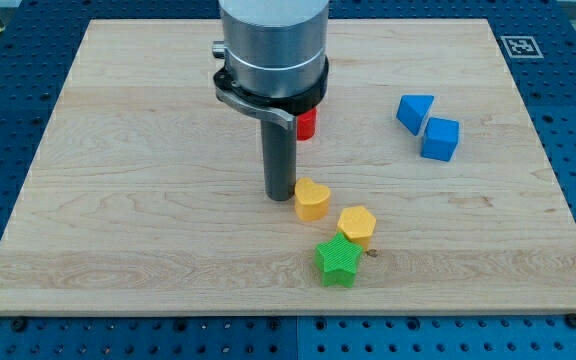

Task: Point your arm at the yellow hexagon

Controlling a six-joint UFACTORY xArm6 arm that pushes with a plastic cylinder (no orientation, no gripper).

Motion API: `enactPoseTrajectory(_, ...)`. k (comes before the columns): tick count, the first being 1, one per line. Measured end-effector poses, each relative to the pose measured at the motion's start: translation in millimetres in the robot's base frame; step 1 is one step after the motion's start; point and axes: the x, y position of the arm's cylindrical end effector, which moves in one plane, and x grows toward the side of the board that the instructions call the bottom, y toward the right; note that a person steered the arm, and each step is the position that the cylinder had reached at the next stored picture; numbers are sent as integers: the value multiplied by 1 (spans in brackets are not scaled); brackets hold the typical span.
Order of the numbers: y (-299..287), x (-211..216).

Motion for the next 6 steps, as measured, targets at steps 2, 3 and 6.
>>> enactPoseTrajectory(2,97,-23)
enactPoseTrajectory(3,158,8)
enactPoseTrajectory(6,131,96)
